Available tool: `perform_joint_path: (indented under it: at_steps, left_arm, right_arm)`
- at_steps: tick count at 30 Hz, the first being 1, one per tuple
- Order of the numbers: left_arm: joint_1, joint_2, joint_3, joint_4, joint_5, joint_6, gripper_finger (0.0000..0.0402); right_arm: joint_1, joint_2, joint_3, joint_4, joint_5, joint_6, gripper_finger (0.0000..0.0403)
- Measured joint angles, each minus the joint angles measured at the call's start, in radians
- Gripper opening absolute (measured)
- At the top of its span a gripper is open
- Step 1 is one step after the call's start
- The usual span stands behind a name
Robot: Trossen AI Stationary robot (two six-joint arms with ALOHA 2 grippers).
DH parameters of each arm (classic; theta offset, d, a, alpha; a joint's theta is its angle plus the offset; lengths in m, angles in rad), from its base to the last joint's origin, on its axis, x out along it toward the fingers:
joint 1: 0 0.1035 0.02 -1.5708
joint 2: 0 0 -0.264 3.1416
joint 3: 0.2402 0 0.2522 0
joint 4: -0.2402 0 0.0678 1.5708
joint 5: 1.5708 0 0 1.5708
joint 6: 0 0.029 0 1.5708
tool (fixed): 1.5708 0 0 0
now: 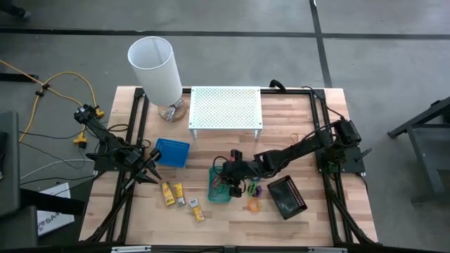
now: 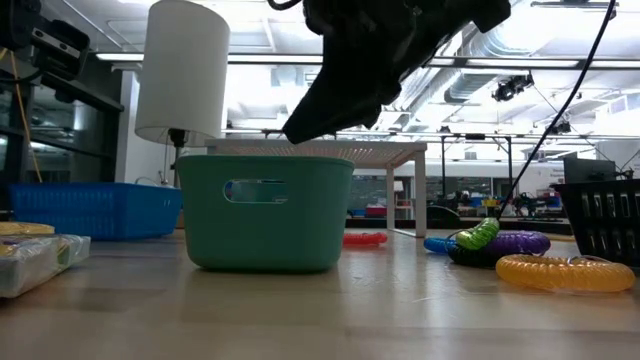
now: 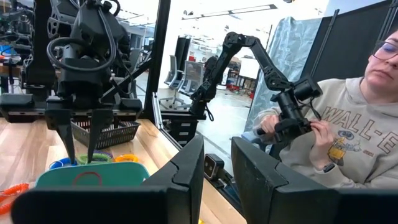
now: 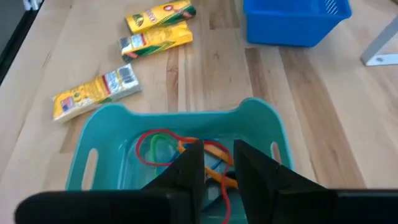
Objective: Pick & Place Office Desk Supplies
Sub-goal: Put the yellow rubber band into the green bin
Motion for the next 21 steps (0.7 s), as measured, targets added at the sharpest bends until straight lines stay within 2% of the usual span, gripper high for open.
perform_joint_path:
  at_steps: [11, 21]
  left_arm:
    - [0.0, 0.0, 0.0, 0.0, 0.0, 0.0, 0.0079]
    - [0.0, 0.0, 0.0, 0.0, 0.0, 0.0, 0.0079]
  right_arm:
    - [-0.058, -0.092, -0.001, 0.019, -0.009, -0.075, 0.0071]
    - [-0.072, -0.148, -0.001, -0.037, -0.005, -0.126, 0.0071]
